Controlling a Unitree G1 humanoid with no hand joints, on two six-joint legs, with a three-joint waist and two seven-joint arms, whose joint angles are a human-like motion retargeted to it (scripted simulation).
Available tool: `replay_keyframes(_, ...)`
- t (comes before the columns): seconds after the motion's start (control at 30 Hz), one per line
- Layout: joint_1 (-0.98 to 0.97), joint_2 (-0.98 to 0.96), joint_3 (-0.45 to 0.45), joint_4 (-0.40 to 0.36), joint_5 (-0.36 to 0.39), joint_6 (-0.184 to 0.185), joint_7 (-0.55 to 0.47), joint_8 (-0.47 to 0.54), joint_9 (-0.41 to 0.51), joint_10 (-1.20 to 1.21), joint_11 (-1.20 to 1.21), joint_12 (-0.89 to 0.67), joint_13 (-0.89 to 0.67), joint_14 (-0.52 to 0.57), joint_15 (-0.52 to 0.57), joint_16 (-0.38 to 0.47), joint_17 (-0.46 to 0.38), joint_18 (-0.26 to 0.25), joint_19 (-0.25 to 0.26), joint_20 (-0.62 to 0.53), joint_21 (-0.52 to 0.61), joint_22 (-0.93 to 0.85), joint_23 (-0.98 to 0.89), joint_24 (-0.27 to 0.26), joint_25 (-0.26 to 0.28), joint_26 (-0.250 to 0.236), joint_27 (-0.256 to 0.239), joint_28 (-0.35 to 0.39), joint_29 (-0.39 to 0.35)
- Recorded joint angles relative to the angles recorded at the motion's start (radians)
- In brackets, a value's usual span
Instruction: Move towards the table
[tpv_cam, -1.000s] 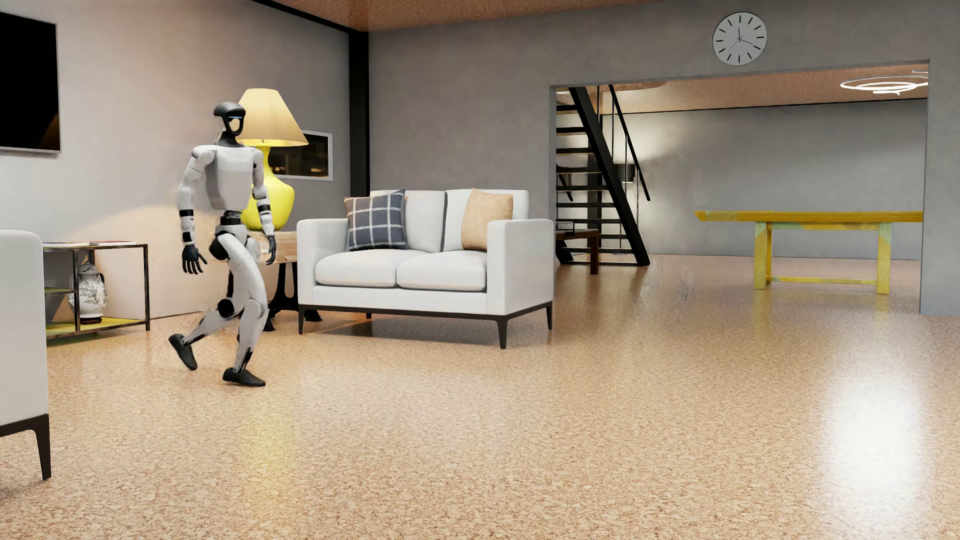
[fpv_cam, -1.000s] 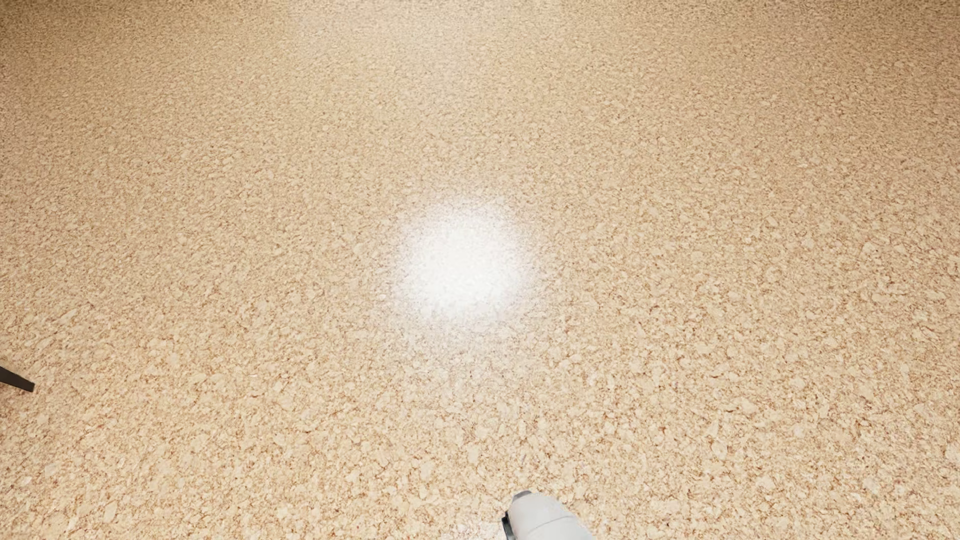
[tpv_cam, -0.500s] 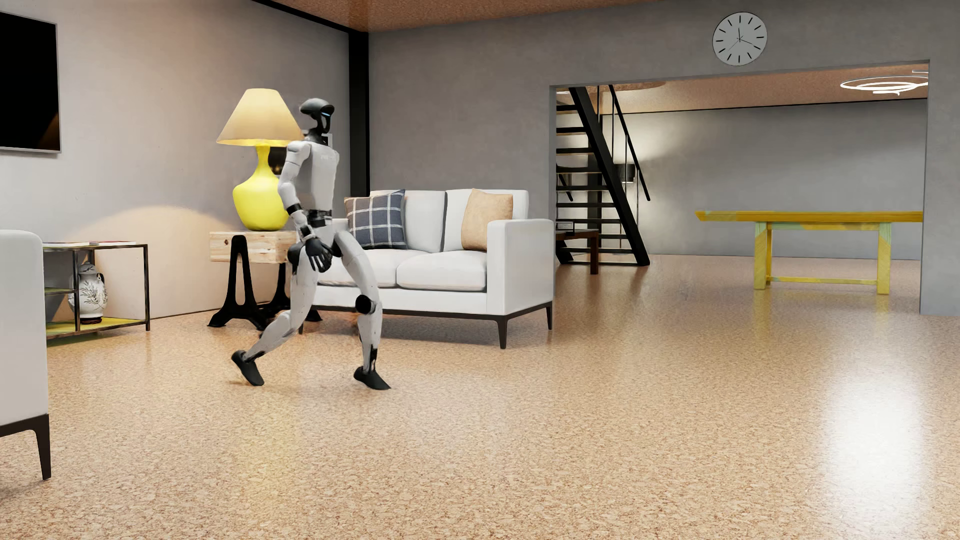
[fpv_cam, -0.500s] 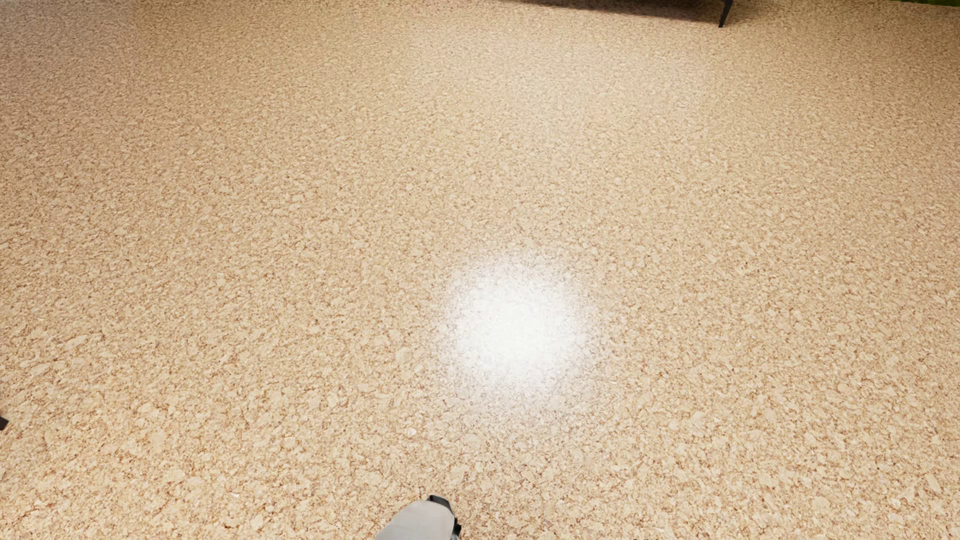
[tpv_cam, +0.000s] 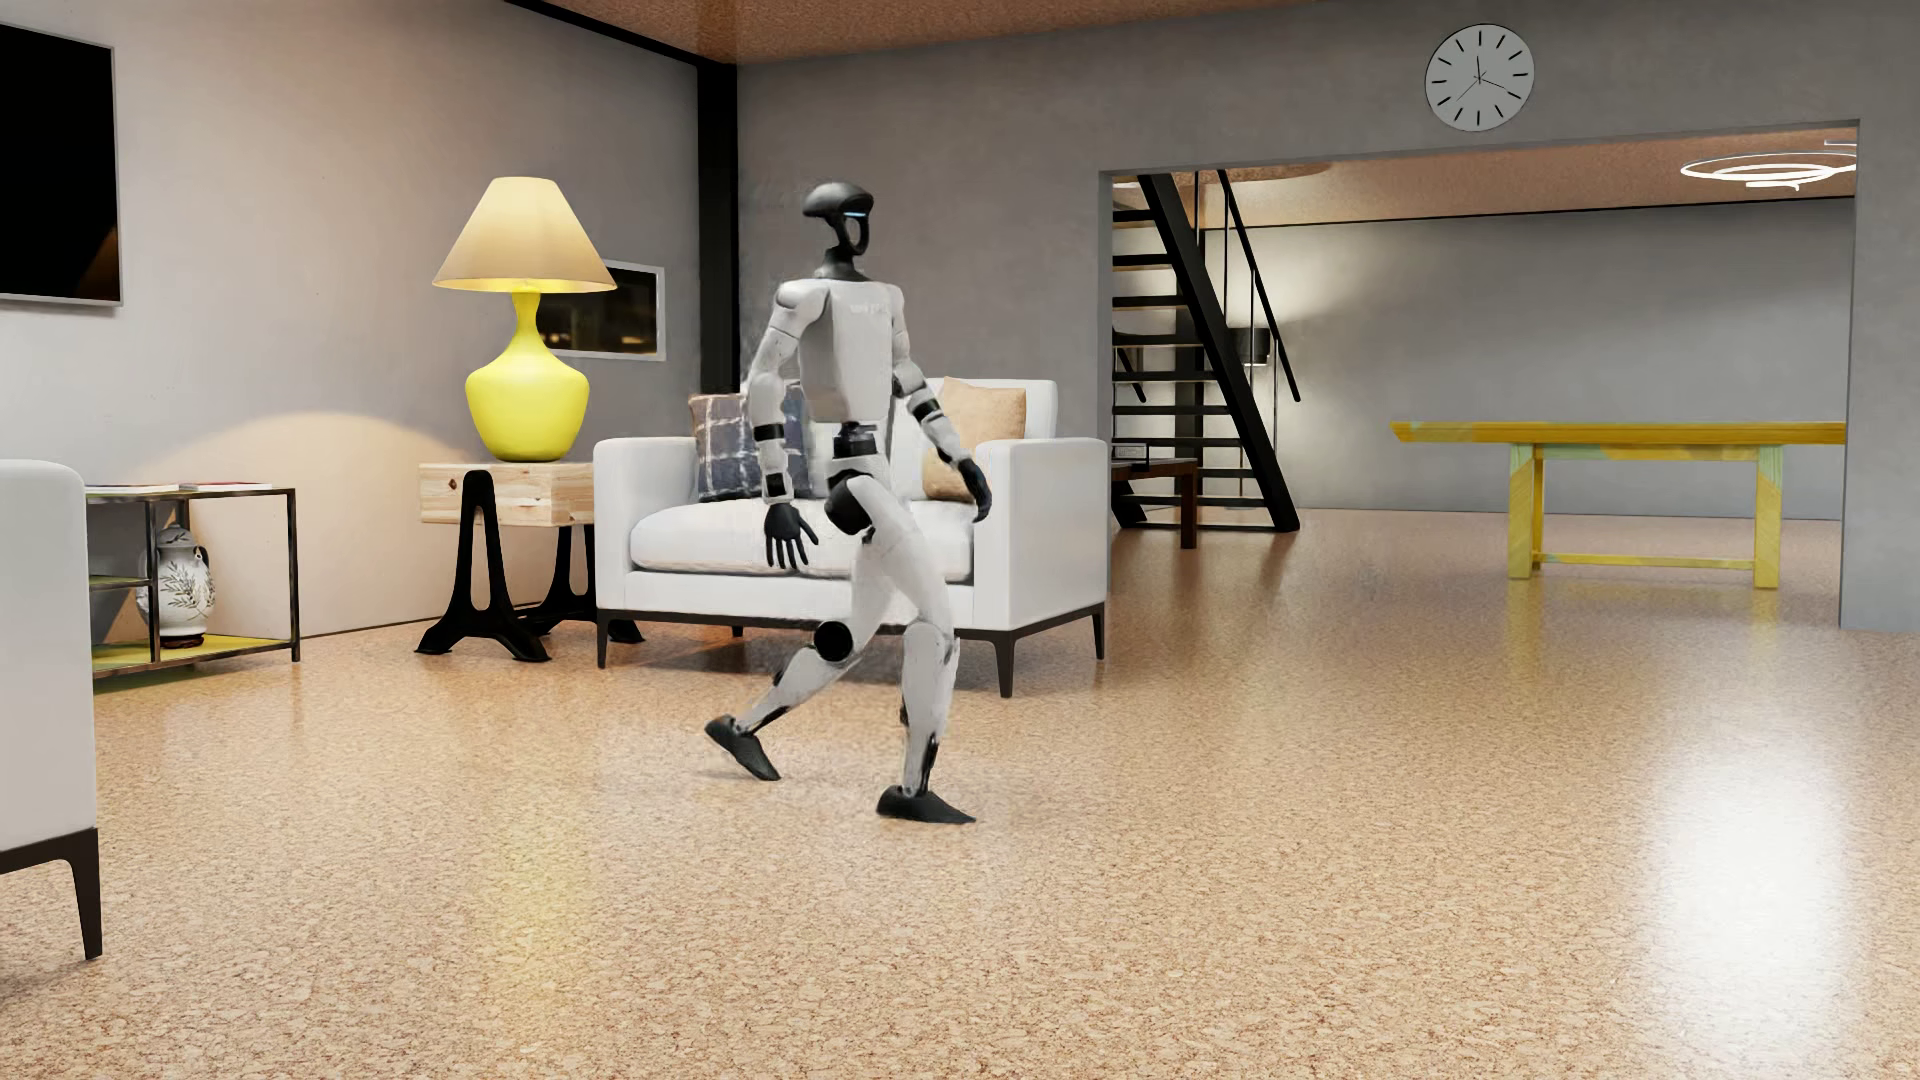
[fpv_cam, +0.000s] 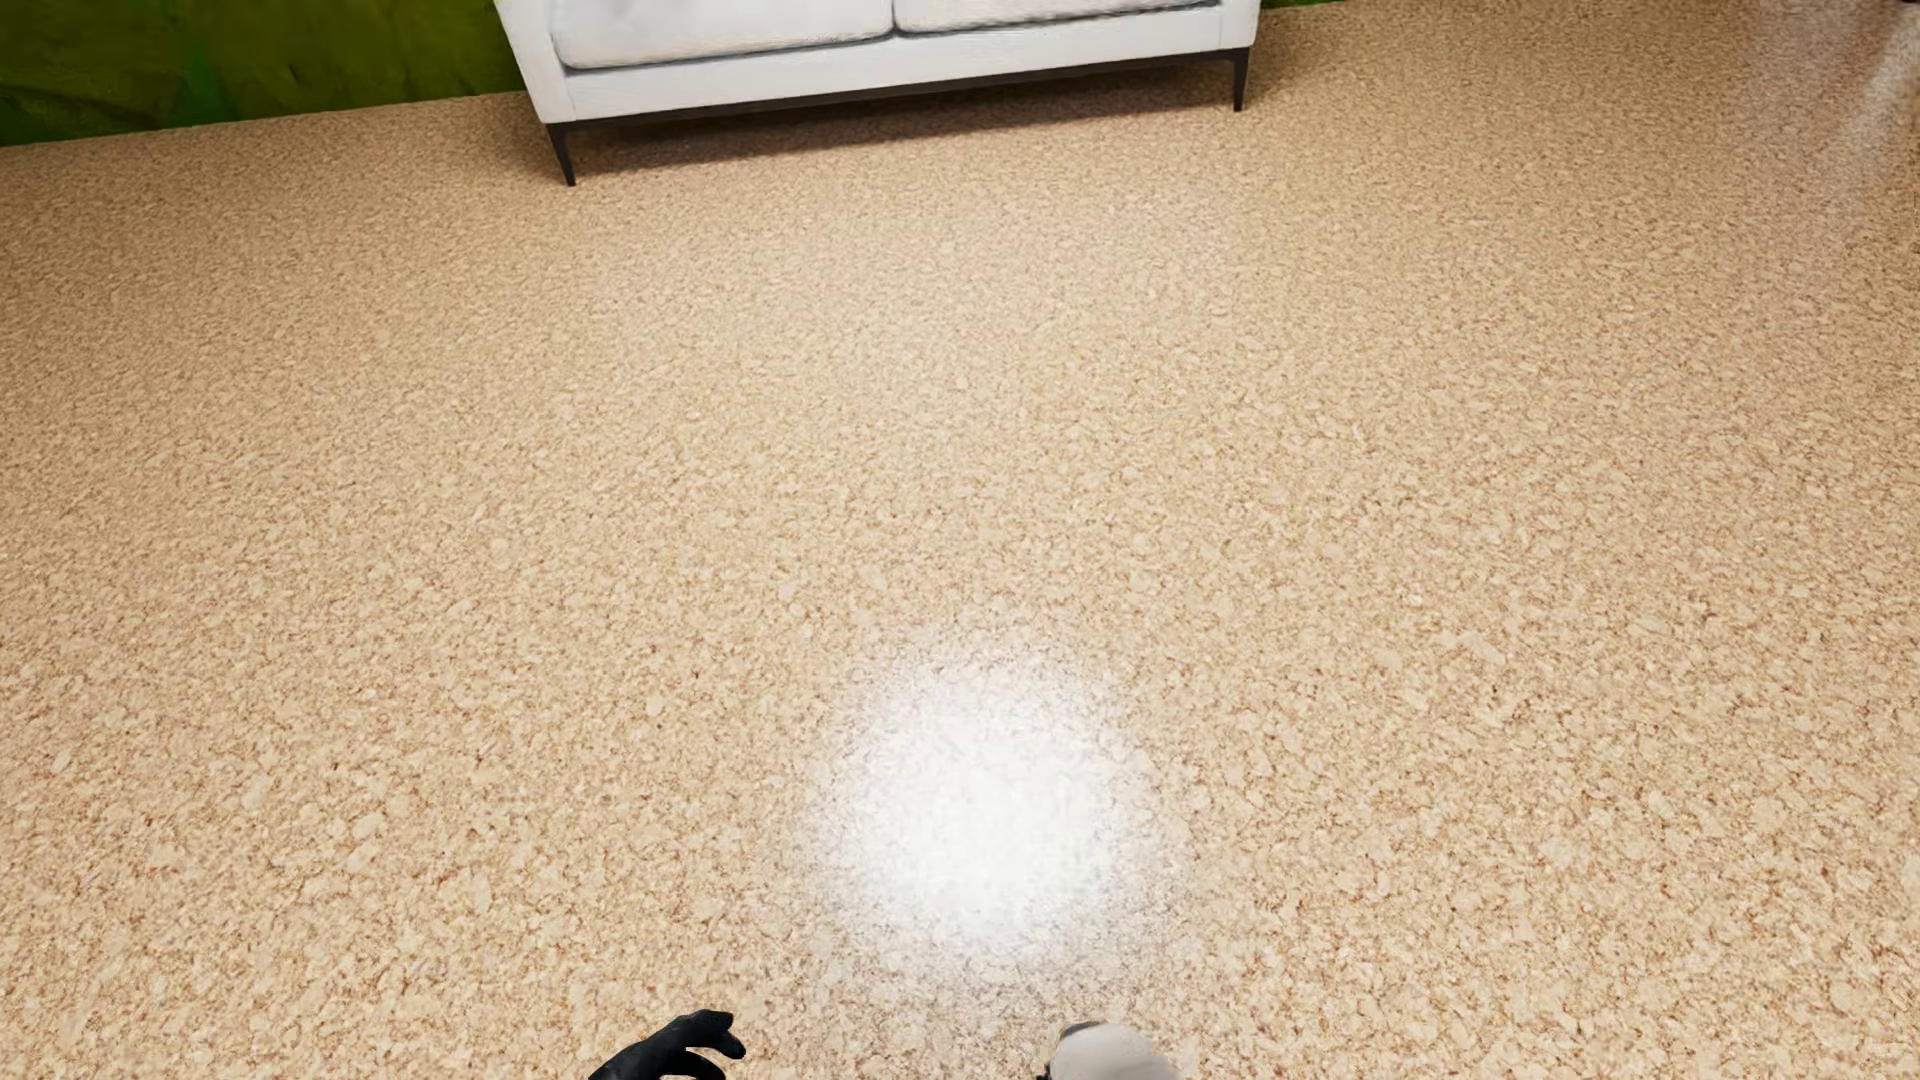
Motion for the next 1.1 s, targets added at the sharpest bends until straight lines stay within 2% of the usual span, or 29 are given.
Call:
replay_keyframes(0.03, -0.037, 0.03, -0.005, 0.045, 0.05, 0.033, 0.0, 0.0, 0.006, 0.181, 0.082, 0.032, -0.003, 0.204, -0.036, -0.032, 0.002, 0.0, 0.0, 0.01, -0.003, 0.032, 0.025, 0.0, 0.0, 0.0, 0.0, 0.0, 0.0)
replay_keyframes(0.07, -0.155, 0.067, 0.018, 0.04, 0.084, 0.029, 0.0, 0.0, 0.006, 0.438, 0.095, 0.06, -0.017, 0.366, -0.09, -0.044, 0.009, 0.0, 0.0, -0.005, -0.02, 0.048, 0.033, 0.0, 0.0, 0.0, 0.0, 0.0, 0.0)
replay_keyframes(0.1, -0.275, 0.139, 0.041, 0.058, 0.124, 0.035, 0.0, 0.0, 0.027, 0.696, 0.084, 0.071, -0.021, 0.368, -0.139, -0.057, 0.015, 0.0, 0.0, -0.033, -0.05, 0.069, 0.01, 0.0, 0.0, 0.0, 0.0, 0.0, 0.0)
replay_keyframes(0.13, -0.392, 0.234, 0.079, 0.054, 0.114, 0.021, 0.0, 0.0, 0.045, 0.838, 0.048, 0.073, -0.037, 0.306, -0.162, -0.057, 0.014, 0.0, 0.0, -0.104, -0.04, 0.086, -0.021, 0.0, 0.0, 0.0, 0.0, 0.0, 0.0)
replay_keyframes(0.2, -0.585, 0.383, 0.21, 0.019, 0.087, -0.036, 0.0, 0.0, 0.056, 0.741, -0.033, 0.145, -0.066, 0.328, -0.187, -0.054, 0.013, 0.0, 0.0, -0.127, -0.034, 0.054, -0.106, 0.0, 0.0, 0.0, 0.0, 0.0, 0.0)
replay_keyframes(0.23, -0.636, 0.467, 0.26, 0.005, 0.065, -0.048, 0.0, 0.0, 0.065, 0.536, -0.068, 0.151, -0.085, 0.415, -0.201, -0.07, -0.001, 0.0, 0.0, -0.179, -0.032, 0.144, -0.144, 0.0, 0.0, 0.0, 0.0, 0.0, 0.0)
replay_keyframes(0.27, -0.695, 0.525, 0.307, 0.006, 0.066, -0.054, 0.0, 0.0, 0.052, 0.302, -0.11, 0.182, -0.096, 0.459, -0.219, -0.08, -0.003, 0.0, 0.0, -0.14, -0.057, 0.171, -0.189, 0.0, 0.0, 0.0, 0.0, 0.0, 0.0)
replay_keyframes(0.3, -0.707, 0.608, 0.335, -0.005, 0.064, -0.057, 0.0, 0.0, 0.042, 0.058, -0.15, 0.206, -0.103, 0.355, -0.251, -0.08, -0.011, 0.0, 0.0, -0.136, -0.075, 0.197, -0.227, 0.0, 0.0, 0.0, 0.0, 0.0, 0.0)
replay_keyframes(0.33, -0.704, 0.669, 0.349, -0.013, 0.082, -0.044, 0.0, 0.0, 0.025, -0.07, -0.181, 0.223, -0.115, 0.004, -0.294, -0.073, -0.024, 0.0, 0.0, -0.165, -0.109, 0.201, -0.263, 0.0, 0.0, 0.0, 0.0, 0.0, 0.0)
replay_keyframes(0.37, -0.726, 0.703, 0.359, -0.005, 0.088, -0.038, 0.0, 0.0, -0.001, -0.427, -0.181, 0.245, -0.12, 0.287, -0.351, -0.063, -0.038, 0.0, 0.0, -0.187, -0.14, 0.202, -0.289, 0.0, 0.0, 0.0, 0.0, 0.0, 0.0)
replay_keyframes(0.4, -0.745, 0.733, 0.372, -0.005, 0.103, -0.03, 0.0, 0.0, -0.009, -0.455, -0.177, 0.265, -0.126, 0.325, -0.388, -0.058, -0.044, 0.0, 0.0, -0.209, -0.167, 0.212, -0.289, 0.0, 0.0, 0.0, 0.0, 0.0, 0.0)
replay_keyframes(0.43, -0.779, 0.763, 0.388, -0.022, 0.098, -0.043, 0.0, 0.0, 0.0, -0.095, -0.148, 0.275, -0.118, -0.02, -0.393, -0.055, -0.038, 0.0, 0.0, -0.225, -0.201, 0.225, -0.28, 0.0, 0.0, 0.0, 0.0, 0.0, 0.0)
replay_keyframes(0.47, -0.782, 0.779, 0.393, -0.057, 0.088, -0.059, 0.0, 0.0, 0.0, -0.061, -0.081, 0.286, -0.102, 0.096, -0.351, -0.05, -0.029, 0.0, 0.0, -0.227, -0.234, 0.235, -0.253, 0.0, 0.0, 0.0, 0.0, 0.0, 0.0)
replay_keyframes(0.5, -0.782, 0.726, 0.387, -0.111, 0.035, -0.102, 0.0, 0.0, -0.004, -0.059, 0.089, 0.296, -0.089, 0.265, -0.208, -0.048, -0.01, 0.0, 0.0, -0.214, -0.245, 0.247, -0.221, 0.0, 0.0, 0.0, 0.0, 0.0, 0.0)
replay_keyframes(0.53, -0.761, 0.67, 0.368, -0.152, -0.008, -0.122, 0.0, 0.0, 0.016, 0.013, 0.319, 0.3, -0.065, 0.38, -0.022, -0.042, 0.005, 0.0, 0.0, -0.222, -0.236, 0.264, -0.175, 0.0, 0.0, 0.0, 0.0, 0.0, 0.0)
replay_keyframes(0.57, -0.726, 0.555, 0.348, -0.184, -0.037, -0.128, 0.0, 0.0, 0.028, 0.045, 0.545, 0.293, -0.048, 0.402, -0.036, -0.038, 0.01, 0.0, 0.0, -0.205, -0.229, 0.257, -0.152, 0.0, 0.0, 0.0, 0.0, 0.0, 0.0)
replay_keyframes(0.6, -0.645, 0.449, 0.347, -0.199, -0.052, -0.127, 0.0, 0.0, 0.06, 0.032, 0.653, 0.285, -0.041, 0.387, -0.149, -0.031, 0.012, 0.0, 0.0, -0.177, -0.208, 0.23, -0.133, 0.0, 0.0, 0.0, 0.0, 0.0, 0.0)
replay_keyframes(0.63, -0.58, 0.351, 0.3, -0.192, -0.043, -0.099, 0.0, 0.0, 0.064, 0.012, 0.615, 0.265, -0.037, 0.334, -0.192, -0.034, 0.012, 0.0, 0.0, -0.15, -0.183, 0.214, -0.104, 0.0, 0.0, 0.0, 0.0, 0.0, 0.0)
replay_keyframes(0.7, -0.459, 0.251, 0.185, -0.186, -0.031, -0.041, 0.0, 0.0, 0.07, -0.013, 0.282, 0.224, -0.002, 0.208, -0.223, -0.019, -0.008, 0.0, 0.0, -0.139, -0.171, 0.128, -0.097, 0.0, 0.0, 0.0, 0.0, 0.0, 0.0)
replay_keyframes(0.73, -0.404, 0.227, 0.16, -0.181, -0.036, -0.018, 0.0, 0.0, 0.06, -0.038, 0.066, 0.203, 0.029, 0.143, -0.178, -0.019, -0.015, 0.0, 0.0, -0.11, -0.192, 0.103, -0.101, 0.0, 0.0, 0.0, 0.0, 0.0, 0.0)
replay_keyframes(0.77, -0.356, 0.221, 0.148, -0.18, -0.042, -0.006, 0.0, 0.0, 0.054, -0.052, -0.123, 0.185, 0.052, 0.084, 0.059, -0.012, -0.016, 0.0, 0.0, -0.074, -0.181, 0.068, -0.101, 0.0, 0.0, 0.0, 0.0, 0.0, 0.0)
replay_keyframes(0.8, -0.349, 0.166, 0.133, -0.166, -0.058, 0.01, 0.0, 0.0, 0.026, -0.034, -0.175, 0.166, 0.076, 0.015, 0.342, 0.002, -0.014, 0.0, 0.0, -0.041, -0.191, 0.037, -0.094, 0.0, 0.0, 0.0, 0.0, 0.0, 0.0)
replay_keyframes(0.83, -0.3, 0.149, 0.113, -0.164, -0.085, 0.005, 0.0, 0.0, 0.02, -0.016, -0.142, 0.155, 0.102, -0.055, 0.414, 0.019, -0.013, 0.0, 0.0, -0.019, -0.184, 0.01, -0.092, 0.0, 0.0, 0.0, 0.0, 0.0, 0.0)
replay_keyframes(0.87, -0.242, 0.176, 0.09, -0.164, -0.095, 0.004, 0.0, 0.0, 0.034, 0.024, -0.053, 0.149, 0.124, -0.09, 0.291, 0.029, -0.012, 0.0, 0.0, -0.011, -0.195, -0.013, -0.096, 0.0, 0.0, 0.0, 0.0, 0.0, 0.0)
replay_keyframes(0.9, -0.26, 0.195, 0.065, -0.147, -0.069, 0.025, 0.0, 0.0, 0.034, 0.107, -0.017, 0.143, 0.111, -0.046, 0.137, 0.023, -0.015, 0.0, 0.0, 0.006, -0.166, -0.018, -0.074, 0.0, 0.0, 0.0, 0.0, 0.0, 0.0)
replay_keyframes(0.93, -0.311, 0.226, 0.04, -0.129, -0.073, 0.045, 0.0, 0.0, 0.04, 0.22, 0.022, 0.131, 0.085, 0.08, 0.031, -0.013, -0.016, 0.0, 0.0, 0.045, -0.155, 0.005, -0.05, 0.0, 0.0, 0.0, 0.0, 0.0, 0.0)
replay_keyframes(1.0, -0.419, 0.308, 0.074, -0.089, -0.106, 0.081, 0.0, 0.0, 0.062, 0.32, 0.005, 0.098, 0.02, 0.346, -0.066, -0.049, -0.052, 0.0, 0.0, -0.045, -0.152, 0.014, -0.025, 0.0, 0.0, 0.0, 0.0, 0.0, 0.0)
replay_keyframes(1.03, -0.493, 0.347, 0.108, -0.07, -0.136, 0.085, 0.0, 0.0, 0.059, 0.341, -0.015, 0.113, 0.009, 0.377, -0.093, -0.056, -0.057, 0.0, 0.0, -0.058, -0.193, -0.007, -0.044, 0.0, 0.0, 0.0, 0.0, 0.0, 0.0)
replay_keyframes(1.1, -0.639, 0.439, 0.155, -0.034, -0.181, 0.068, 0.0, 0.0, 0.041, 0.325, -0.039, 0.152, -0.001, 0.328, -0.157, -0.068, -0.06, 0.0, 0.0, -0.118, -0.199, 0.013, -0.097, 0.0, 0.0, 0.0, 0.0, 0.0, 0.0)
